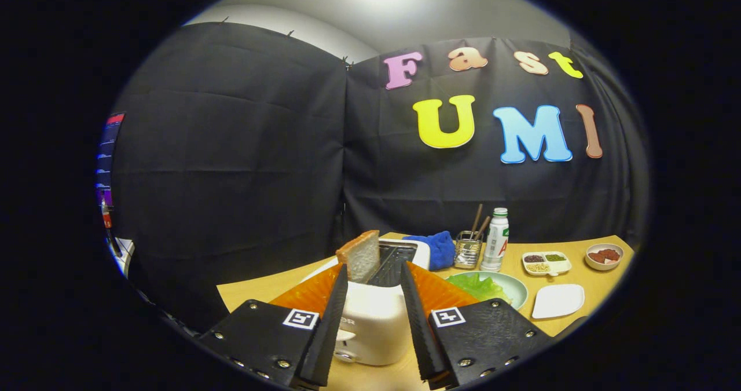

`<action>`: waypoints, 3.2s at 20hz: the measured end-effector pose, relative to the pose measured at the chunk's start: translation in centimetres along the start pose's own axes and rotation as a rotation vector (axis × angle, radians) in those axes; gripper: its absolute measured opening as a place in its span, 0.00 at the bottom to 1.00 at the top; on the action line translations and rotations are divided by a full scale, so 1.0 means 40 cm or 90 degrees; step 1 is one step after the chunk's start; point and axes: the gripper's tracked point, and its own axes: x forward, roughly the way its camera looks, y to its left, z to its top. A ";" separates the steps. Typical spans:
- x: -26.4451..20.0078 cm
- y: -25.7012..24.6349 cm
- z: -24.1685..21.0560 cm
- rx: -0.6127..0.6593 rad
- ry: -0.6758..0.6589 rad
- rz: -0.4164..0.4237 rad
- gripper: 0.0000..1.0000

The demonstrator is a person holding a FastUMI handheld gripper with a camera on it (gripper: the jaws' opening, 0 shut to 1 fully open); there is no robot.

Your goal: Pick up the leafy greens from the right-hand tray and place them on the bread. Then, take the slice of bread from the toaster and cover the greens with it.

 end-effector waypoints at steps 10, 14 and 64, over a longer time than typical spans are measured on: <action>0.113 0.065 -0.017 -0.013 0.019 -0.064 0.56; 0.144 0.035 -0.031 -0.016 0.034 -0.137 0.57; 0.212 -0.426 -0.059 0.137 0.056 -0.176 0.05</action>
